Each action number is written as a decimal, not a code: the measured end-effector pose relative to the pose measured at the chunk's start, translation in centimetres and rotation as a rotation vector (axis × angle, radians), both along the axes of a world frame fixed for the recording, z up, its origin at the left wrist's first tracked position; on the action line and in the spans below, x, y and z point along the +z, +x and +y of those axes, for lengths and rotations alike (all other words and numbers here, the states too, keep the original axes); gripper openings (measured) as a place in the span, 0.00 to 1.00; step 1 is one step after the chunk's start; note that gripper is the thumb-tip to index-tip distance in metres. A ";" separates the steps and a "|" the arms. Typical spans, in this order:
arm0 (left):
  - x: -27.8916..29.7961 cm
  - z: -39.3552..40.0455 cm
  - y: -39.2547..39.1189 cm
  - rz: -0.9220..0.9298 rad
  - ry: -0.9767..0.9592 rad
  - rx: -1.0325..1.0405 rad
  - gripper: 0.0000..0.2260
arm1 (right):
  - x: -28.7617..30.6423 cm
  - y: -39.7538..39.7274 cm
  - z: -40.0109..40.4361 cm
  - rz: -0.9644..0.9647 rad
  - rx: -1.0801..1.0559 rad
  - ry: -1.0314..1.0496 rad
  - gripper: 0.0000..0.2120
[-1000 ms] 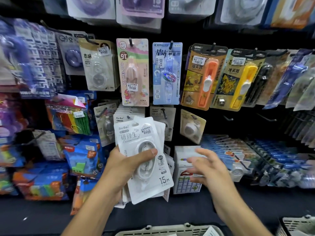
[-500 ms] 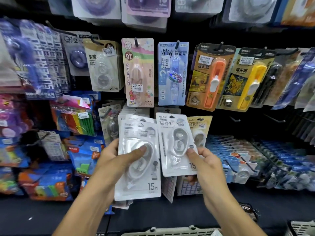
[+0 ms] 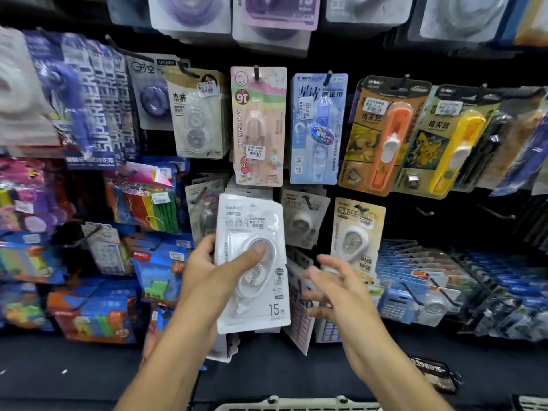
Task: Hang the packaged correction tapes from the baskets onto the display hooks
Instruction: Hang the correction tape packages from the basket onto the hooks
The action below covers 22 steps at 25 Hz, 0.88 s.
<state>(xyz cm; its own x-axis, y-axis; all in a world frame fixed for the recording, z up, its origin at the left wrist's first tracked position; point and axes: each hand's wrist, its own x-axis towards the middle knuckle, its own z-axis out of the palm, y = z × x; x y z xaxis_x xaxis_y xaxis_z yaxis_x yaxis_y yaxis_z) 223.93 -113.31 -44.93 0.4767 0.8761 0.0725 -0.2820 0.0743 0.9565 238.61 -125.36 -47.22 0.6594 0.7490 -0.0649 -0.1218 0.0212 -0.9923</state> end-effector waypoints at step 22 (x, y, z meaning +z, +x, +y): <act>0.5 0.4 -0.7 0.010 -0.048 0.154 0.06 | 1.5 1.6 0.0 -0.449 -0.494 -0.084 0.07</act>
<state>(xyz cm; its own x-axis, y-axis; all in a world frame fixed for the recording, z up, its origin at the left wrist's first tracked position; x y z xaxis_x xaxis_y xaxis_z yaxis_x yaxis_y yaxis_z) 223.20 -112.87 -44.41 0.3366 0.9413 0.0242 -0.2838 0.0769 0.9558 240.24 -125.35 -45.68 0.8997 0.3570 0.2512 0.3078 -0.1108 -0.9450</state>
